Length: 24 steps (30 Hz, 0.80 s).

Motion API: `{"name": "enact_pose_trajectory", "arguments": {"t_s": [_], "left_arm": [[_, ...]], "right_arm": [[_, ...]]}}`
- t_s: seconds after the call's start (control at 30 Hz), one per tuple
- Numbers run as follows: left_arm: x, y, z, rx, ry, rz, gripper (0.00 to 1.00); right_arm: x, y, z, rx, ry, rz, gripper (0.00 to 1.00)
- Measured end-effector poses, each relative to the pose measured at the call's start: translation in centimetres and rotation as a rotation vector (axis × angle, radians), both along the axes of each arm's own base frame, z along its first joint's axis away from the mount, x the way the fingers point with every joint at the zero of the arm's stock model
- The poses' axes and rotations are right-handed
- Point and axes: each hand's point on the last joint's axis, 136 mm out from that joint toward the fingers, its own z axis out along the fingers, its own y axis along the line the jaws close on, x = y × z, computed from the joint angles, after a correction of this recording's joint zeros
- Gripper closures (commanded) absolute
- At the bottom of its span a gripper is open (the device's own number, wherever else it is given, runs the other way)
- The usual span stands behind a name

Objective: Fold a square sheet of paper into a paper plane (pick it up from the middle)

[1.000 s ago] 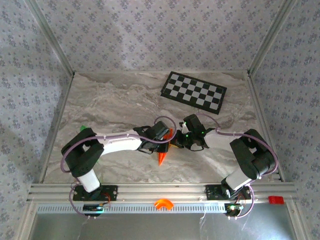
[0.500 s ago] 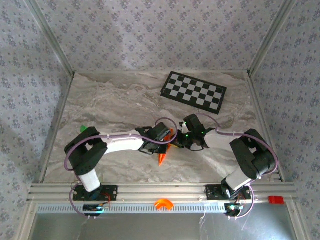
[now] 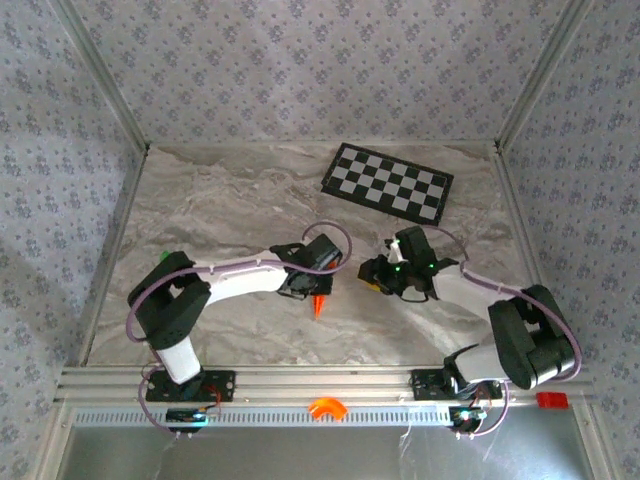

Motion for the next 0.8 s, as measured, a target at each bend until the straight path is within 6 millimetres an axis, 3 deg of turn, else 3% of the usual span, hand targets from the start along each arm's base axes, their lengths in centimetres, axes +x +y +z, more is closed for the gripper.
{"name": "enact_pose_trajectory", "arguments": {"t_s": [0.17,0.47,0.8], "left_arm": [[1.2,1.6,-0.1,0.051,0.014,0.062,0.90],[1.0,2.4,-1.6,0.128,0.060,0.068,0.89],[0.8,2.6,-1.7,0.142,0.069,0.067,0.84]], "right_arm": [[-1.3,-1.6,-1.3,-0.022,0.042,-0.026,0.61],[-2.2,-1.9,-2.2,-0.033,0.066,-0.024,0.61],[-2.2,-1.9,-2.2,-0.033,0.066,-0.024,0.61]]}}
